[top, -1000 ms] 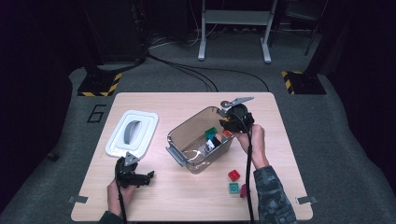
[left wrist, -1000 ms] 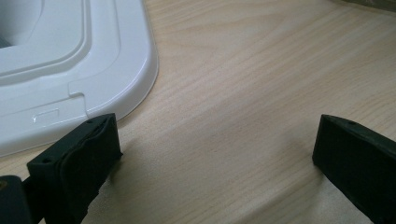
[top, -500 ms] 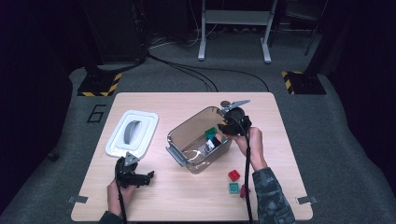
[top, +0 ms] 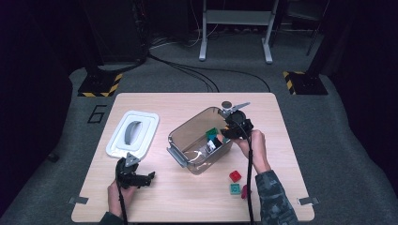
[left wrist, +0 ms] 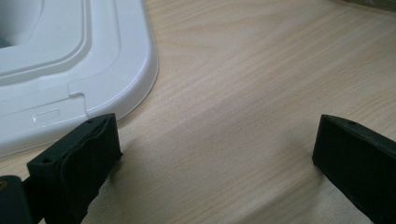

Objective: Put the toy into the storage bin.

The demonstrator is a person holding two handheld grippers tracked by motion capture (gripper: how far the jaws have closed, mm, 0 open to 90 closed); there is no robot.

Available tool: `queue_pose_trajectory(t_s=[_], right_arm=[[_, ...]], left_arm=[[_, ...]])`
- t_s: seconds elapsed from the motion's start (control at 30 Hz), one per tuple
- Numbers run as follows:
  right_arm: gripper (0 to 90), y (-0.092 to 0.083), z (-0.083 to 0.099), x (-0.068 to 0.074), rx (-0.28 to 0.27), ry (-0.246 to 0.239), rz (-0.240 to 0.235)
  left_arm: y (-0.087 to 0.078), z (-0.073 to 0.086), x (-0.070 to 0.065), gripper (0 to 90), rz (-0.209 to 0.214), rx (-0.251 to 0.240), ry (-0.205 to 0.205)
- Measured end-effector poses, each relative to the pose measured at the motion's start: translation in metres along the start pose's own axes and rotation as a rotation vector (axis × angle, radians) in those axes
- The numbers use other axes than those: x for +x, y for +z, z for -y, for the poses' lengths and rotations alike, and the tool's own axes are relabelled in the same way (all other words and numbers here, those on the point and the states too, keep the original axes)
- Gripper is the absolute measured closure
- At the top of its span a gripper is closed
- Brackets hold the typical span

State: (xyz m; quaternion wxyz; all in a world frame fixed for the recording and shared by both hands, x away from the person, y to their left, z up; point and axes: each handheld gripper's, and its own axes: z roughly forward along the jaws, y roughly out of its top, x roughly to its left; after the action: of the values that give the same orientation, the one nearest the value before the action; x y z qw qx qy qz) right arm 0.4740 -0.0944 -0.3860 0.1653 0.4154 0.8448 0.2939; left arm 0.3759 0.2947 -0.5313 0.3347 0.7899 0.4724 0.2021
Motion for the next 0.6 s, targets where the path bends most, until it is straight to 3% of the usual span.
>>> queue_pose_trajectory(t_s=[0.2, 0.43, 0.6], right_arm=[[48.0, -0.003, 0.001, 0.001, -0.002, -0.001, 0.001], [24.9, -0.018, 0.006, 0.001, -0.074, 0.025, -0.007], [16.7, -0.034, 0.014, -0.002, -0.113, 0.051, -0.013]], left_arm=[[0.000, 0.000, 0.000, 0.7, 0.000, 0.000, 0.000], [0.000, 0.000, 0.000, 0.7, 0.000, -0.001, -0.002], [0.000, 0.000, 0.000, 0.7, -0.002, 0.001, 0.006]])
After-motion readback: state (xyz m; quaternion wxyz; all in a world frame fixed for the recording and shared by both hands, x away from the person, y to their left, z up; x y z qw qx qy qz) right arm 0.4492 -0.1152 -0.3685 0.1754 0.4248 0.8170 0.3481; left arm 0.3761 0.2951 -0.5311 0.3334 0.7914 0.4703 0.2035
